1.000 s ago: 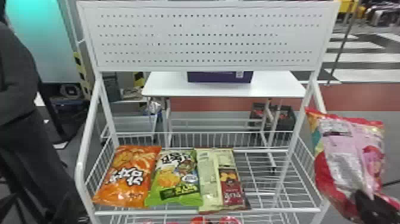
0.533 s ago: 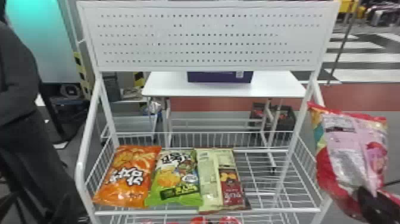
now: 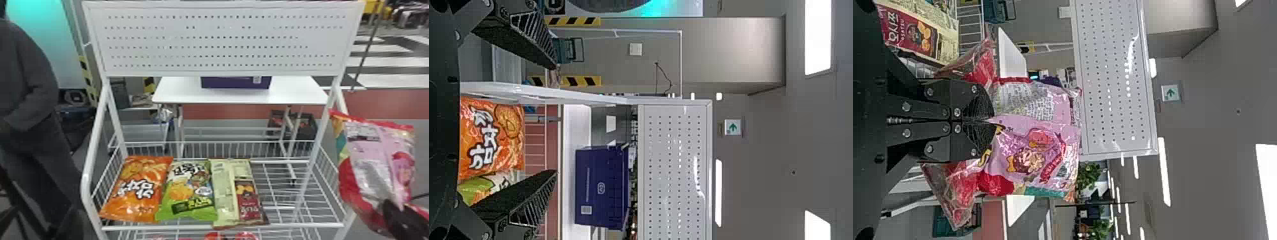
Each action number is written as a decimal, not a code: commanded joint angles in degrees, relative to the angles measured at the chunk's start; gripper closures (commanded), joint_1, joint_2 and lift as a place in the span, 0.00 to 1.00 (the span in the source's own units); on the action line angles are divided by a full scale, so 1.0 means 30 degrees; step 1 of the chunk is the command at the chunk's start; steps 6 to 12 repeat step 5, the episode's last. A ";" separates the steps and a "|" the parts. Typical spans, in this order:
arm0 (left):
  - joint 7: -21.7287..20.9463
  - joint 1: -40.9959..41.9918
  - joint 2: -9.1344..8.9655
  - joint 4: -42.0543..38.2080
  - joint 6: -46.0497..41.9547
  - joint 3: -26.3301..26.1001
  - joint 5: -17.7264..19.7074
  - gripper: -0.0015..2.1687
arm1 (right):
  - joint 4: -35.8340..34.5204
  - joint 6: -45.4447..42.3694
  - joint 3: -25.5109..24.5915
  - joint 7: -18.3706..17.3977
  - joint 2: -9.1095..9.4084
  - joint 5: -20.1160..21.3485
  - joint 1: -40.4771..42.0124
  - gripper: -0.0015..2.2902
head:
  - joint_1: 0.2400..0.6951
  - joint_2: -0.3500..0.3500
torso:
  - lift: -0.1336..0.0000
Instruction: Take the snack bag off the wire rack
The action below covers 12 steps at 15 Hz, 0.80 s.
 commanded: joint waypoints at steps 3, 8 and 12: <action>0.0013 -0.0013 0.0008 -0.0030 0.0000 0.0000 -0.0007 0.07 | 0.0010 0.0000 0.0024 0.0000 -0.0001 -0.0012 0.0000 0.91 | 0.57 0.50 | 1.00; -0.0016 -0.0013 0.0008 0.0029 0.0000 0.0000 -0.0007 0.07 | -0.0020 0.0000 0.0083 0.0000 -0.0001 0.0017 0.0000 0.91 | 0.57 0.50 | 1.00; -0.0016 -0.0013 0.0008 0.0029 0.0000 0.0000 -0.0007 0.07 | -0.0020 0.0000 0.0083 0.0000 -0.0001 0.0017 0.0000 0.91 | 0.57 0.50 | 1.00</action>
